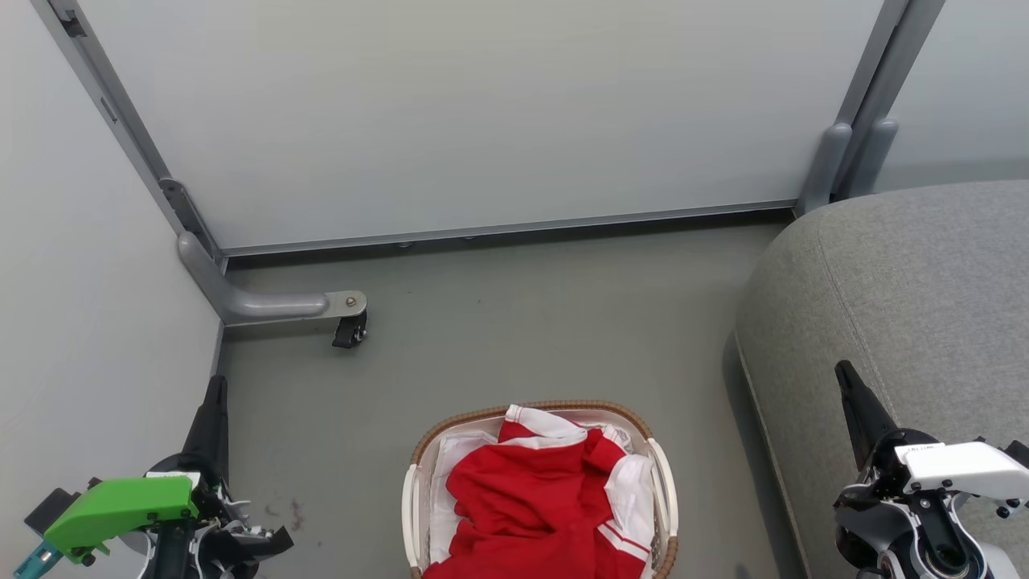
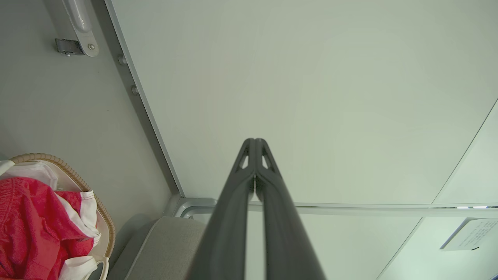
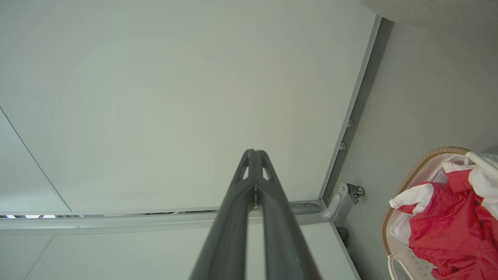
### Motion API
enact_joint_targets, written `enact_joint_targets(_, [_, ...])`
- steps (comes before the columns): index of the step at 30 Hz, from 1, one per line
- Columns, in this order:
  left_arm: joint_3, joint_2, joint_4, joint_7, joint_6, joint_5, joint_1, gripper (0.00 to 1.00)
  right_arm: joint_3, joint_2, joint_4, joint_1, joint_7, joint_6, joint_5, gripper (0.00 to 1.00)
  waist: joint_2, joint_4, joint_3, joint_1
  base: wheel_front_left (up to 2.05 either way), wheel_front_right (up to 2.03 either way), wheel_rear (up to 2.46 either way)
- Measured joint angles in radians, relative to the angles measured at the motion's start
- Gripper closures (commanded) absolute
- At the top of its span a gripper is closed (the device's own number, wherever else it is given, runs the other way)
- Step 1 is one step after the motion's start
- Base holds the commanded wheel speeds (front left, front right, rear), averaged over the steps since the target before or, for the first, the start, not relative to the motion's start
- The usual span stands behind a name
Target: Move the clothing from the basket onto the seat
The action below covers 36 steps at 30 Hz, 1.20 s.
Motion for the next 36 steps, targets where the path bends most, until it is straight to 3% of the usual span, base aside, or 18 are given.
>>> enact_joint_targets(25, [0.000,0.000,0.000,0.000,0.000,0.000,0.000,1.00,0.000,0.000,0.000,0.000,0.000,0.000,0.000,1.00,0.0000,0.000,0.000,0.0000,0.00,0.00,0.00])
enact_joint_targets(26, [0.000,0.000,0.000,0.000,0.000,0.000,0.000,0.00,0.000,0.000,0.000,0.000,0.000,0.000,0.000,0.00,0.0000,0.000,0.000,0.0000,0.00,0.00,0.00])
enact_joint_targets(36, [-0.024,-0.010,0.057,-0.016,0.002,0.002,0.055,0.00,0.012,0.021,0.058,0.053,-0.014,0.000,-0.002,0.00,0.0000,0.000,0.001,0.0000,0.00,0.00,0.00])
